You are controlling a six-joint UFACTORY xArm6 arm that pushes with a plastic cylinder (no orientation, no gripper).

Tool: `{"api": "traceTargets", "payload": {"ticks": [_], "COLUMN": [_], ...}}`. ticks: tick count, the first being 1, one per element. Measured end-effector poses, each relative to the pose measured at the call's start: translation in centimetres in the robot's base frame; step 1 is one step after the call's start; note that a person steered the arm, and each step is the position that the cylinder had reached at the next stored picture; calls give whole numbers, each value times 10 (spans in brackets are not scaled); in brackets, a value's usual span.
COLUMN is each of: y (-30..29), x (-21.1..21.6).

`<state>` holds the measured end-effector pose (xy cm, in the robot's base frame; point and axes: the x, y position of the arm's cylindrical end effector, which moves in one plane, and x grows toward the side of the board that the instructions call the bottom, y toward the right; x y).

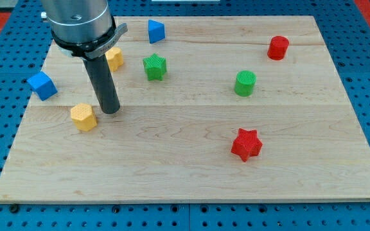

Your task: Drag the blue cube into the triangle

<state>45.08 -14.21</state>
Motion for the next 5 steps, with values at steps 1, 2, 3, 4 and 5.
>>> {"api": "traceTargets", "payload": {"ticks": [1,2,3,4,5], "y": [-60,-102,-122,-133,-140], "x": [-7,-22,-22,-18,-34]}}
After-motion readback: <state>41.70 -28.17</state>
